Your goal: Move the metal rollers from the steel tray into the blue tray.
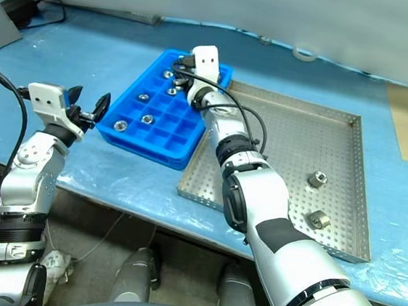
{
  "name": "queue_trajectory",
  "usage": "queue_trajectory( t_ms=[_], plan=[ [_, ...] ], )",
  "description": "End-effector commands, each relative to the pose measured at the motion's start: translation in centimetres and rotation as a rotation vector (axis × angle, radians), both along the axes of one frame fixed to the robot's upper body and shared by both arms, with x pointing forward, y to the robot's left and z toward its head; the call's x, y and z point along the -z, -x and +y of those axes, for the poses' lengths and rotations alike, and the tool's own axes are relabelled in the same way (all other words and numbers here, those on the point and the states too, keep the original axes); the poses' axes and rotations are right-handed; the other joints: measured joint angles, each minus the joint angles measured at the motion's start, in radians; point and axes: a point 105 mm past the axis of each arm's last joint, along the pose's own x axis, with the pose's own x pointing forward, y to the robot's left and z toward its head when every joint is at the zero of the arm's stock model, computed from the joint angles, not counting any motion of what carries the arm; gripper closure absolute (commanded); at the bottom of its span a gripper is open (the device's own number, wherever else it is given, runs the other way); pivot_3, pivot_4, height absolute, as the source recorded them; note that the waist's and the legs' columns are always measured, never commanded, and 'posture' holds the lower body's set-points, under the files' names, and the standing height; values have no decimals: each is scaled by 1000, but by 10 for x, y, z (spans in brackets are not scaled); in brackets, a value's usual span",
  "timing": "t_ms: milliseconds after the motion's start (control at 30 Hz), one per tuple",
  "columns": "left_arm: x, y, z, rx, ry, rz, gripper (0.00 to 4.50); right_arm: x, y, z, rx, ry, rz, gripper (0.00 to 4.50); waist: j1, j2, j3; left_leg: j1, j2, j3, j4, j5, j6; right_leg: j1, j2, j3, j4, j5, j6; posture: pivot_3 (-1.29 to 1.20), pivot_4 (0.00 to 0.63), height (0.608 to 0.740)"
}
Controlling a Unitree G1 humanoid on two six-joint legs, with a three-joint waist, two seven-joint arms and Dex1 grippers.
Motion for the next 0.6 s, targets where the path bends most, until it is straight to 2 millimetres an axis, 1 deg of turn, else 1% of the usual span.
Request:
queue_trajectory(
  t_ms=[33, 100, 167, 300, 433, 500, 600],
  plan=[
    [-12, 6, 2, -12, -8, -50, 890, -22, 2, 6, -13, -29, -58, 3817, 0, 0, 0, 0, 0, 0, 0, 0, -1, -1, 0, 1, 1, 0, 0, -26, 150, 740],
    [-12, 6, 3, -15, -7, -49, 890, -23, 2, 7, -16, -44, -51, 3107, 0, 0, 0, 1, 0, 0, 0, 1, -2, -2, 0, 1, 4, 0, 0, -26, 150, 740],
    [-12, 6, 3, -15, -7, -49, 890, -25, 3, 7, -23, -59, -49, 2565, 0, 0, 0, 2, 0, 0, 0, 1, -2, -2, 1, 2, 5, 0, -1, -26, 150, 740],
    [-12, 4, 1, -12, -5, -47, 890, -28, 2, 4, -18, -65, -56, 1239, 0, 0, 0, 2, 0, 0, 0, 2, -2, -2, 1, 3, 5, 0, -1, -43, 150, 740],
    [-11, 0, -4, 8, 4, -46, 890, -29, -2, -10, -12, -94, -65, 1239, 0, 0, 0, 2, 0, 0, 0, 2, -2, -2, 1, 3, 5, 0, -1, -78, 150, 740],
    [-12, -5, -10, 36, 15, -47, 890, -30, -5, -25, -6, -106, -77, 1239, 2, 0, 0, 2, 0, 0, 0, 2, -2, -2, 1, 3, 5, 0, -1, -131, 150, 740],
    [-11, -15, -27, 114, 31, -42, 890, -27, -10, -53, 29, -97, -91, 1239, 2, 0, 0, 2, 0, 0, 1, 2, -2, -1, 1, 3, 5, 0, -1, -209, 150, 740]
  ],
)
